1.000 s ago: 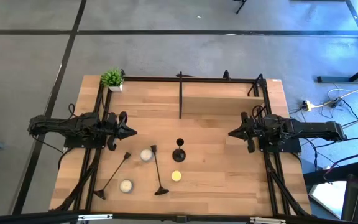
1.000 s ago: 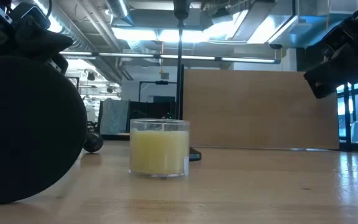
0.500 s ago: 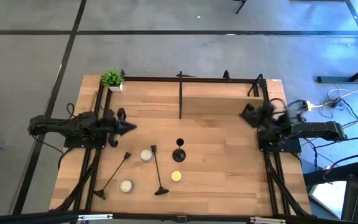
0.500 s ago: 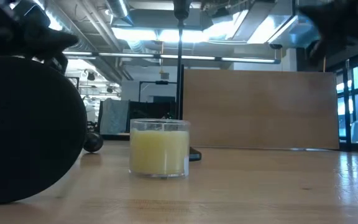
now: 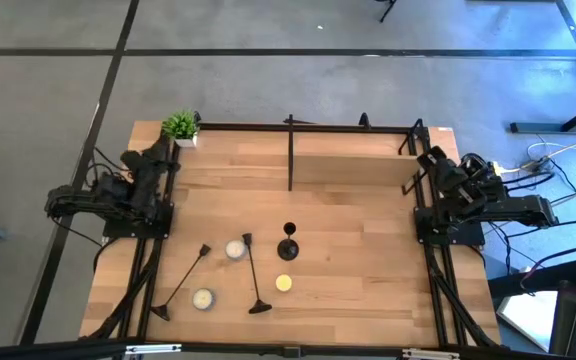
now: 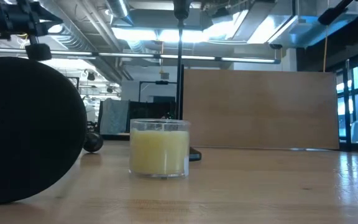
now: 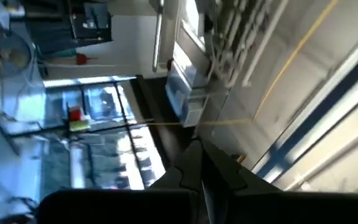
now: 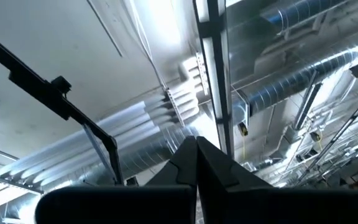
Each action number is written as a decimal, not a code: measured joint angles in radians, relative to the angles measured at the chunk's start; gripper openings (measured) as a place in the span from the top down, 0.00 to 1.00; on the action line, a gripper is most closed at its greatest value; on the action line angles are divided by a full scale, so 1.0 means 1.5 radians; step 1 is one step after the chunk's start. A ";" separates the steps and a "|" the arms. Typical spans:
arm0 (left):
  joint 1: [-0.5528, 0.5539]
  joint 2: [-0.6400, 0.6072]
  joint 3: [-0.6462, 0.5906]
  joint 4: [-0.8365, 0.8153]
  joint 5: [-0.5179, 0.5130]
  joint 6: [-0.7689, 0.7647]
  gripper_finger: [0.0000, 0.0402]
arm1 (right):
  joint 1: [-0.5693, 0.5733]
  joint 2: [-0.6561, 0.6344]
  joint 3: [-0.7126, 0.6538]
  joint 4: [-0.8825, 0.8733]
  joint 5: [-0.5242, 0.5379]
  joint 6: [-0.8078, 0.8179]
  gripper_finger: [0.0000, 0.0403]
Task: Pick & Place candle stick holders
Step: Prepare the shelf to begin the demonstration
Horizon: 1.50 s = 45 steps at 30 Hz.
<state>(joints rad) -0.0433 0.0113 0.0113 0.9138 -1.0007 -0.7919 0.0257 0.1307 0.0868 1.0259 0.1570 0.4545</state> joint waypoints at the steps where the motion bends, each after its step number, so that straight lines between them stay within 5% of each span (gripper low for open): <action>1: 0.000 0.000 0.000 0.005 0.001 -0.036 1.00 | 0.000 0.000 0.000 0.004 0.000 0.000 1.00; 6: -0.001 0.012 0.010 -0.042 0.192 -0.162 1.00 | 0.000 0.006 0.004 0.028 -0.002 -0.002 1.00; 10: -0.001 0.053 0.076 -0.127 0.372 -0.169 1.00 | 0.001 0.042 0.052 0.027 -0.036 -0.014 1.00; 25: -0.001 0.364 0.465 -0.208 0.612 0.087 1.00 | 0.001 0.328 0.364 -0.093 -0.099 -0.130 1.00; 28: -0.001 0.399 0.492 -0.205 0.582 0.140 1.00 | 0.001 0.377 0.415 -0.133 -0.135 -0.129 1.00; 35: -0.001 0.448 0.495 -0.227 0.266 0.139 1.00 | 0.001 0.437 0.459 -0.213 -0.198 -0.111 1.00; 40: 0.000 0.454 0.494 -0.230 0.244 -0.012 1.00 | 0.001 0.463 0.459 -0.242 -0.202 0.051 1.00; 45: 0.001 0.465 0.494 -0.255 0.183 -0.009 1.00 | 0.002 0.488 0.459 -0.257 -0.212 0.153 1.00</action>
<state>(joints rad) -0.0422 0.7088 0.7528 0.5319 -0.7260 -0.8053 0.0280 0.8620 0.7756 0.6409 -0.1616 0.6836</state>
